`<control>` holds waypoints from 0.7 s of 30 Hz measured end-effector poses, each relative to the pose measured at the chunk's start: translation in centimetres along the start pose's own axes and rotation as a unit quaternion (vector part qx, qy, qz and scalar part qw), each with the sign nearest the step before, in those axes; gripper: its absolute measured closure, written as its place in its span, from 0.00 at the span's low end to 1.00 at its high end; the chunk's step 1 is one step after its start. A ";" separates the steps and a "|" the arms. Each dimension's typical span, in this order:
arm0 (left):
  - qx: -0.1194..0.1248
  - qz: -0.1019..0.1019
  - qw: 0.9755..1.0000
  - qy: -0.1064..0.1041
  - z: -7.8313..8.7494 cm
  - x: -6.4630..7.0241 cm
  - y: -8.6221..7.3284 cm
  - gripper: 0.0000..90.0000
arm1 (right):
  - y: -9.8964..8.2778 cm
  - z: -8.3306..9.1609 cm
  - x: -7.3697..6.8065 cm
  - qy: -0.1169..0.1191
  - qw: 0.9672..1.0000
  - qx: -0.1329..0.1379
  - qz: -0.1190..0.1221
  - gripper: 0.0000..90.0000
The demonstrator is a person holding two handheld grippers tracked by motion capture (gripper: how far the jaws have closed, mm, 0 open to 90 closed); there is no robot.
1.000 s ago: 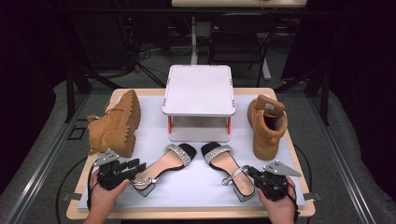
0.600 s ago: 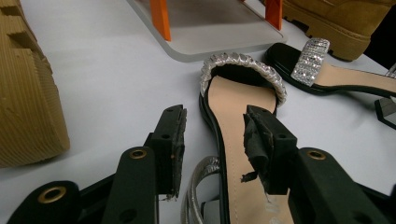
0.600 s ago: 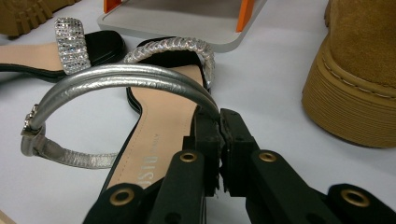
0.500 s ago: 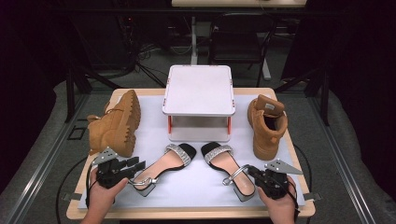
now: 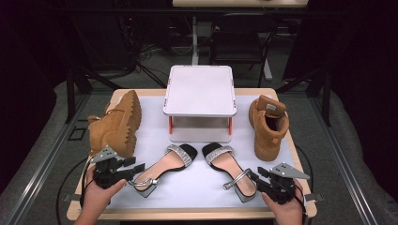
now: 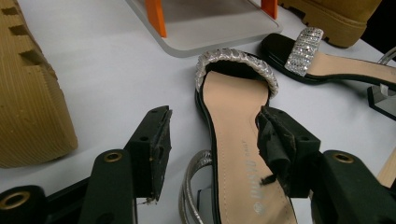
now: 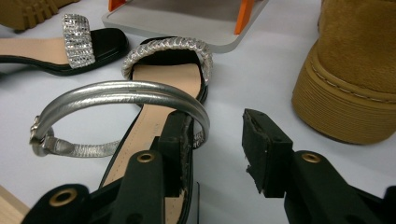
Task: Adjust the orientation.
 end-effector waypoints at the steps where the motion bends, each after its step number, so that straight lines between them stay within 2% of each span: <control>1: 0.001 -0.005 1.000 0.002 0.0 0.1 0.2 0.48 | 0.0 0.2 0.1 0.000 1.000 -0.001 -0.001 0.67; 3: -0.004 -0.012 1.000 -0.002 0.0 0.4 0.7 0.47 | -0.2 0.5 0.2 0.000 1.000 -0.005 -0.003 0.66; 5: -0.021 -0.026 0.999 -0.005 -0.2 0.7 1.0 0.43 | -0.3 0.7 0.2 0.000 1.000 -0.004 -0.007 0.66; 7: -0.034 -0.048 0.998 -0.002 -0.4 0.8 1.2 0.41 | -0.4 0.8 0.1 -0.004 1.000 -0.008 -0.006 0.65; 10: -0.053 -0.064 0.997 0.001 -0.6 1.0 1.5 0.40 | -0.4 0.8 0.0 -0.009 1.000 -0.012 0.000 0.64; 15: -0.059 -0.068 0.996 0.003 -0.8 0.9 1.7 0.42 | -0.3 1.4 -0.2 -0.008 1.000 -0.008 -0.003 0.63; 21: -0.063 -0.071 0.995 -0.004 -0.9 1.1 1.5 0.44 | 0.5 4.1 0.3 -0.020 1.000 0.008 -0.022 0.62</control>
Point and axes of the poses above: each handheld gripper's, and its own axes: z roughly backward along the jaws, y roughly out of its top, x roughly to its right, the point moved 8 cm from there along -z, roughly forward along the jaws, and after that the axes turned 15 degrees about y, right-handed, at the moved point
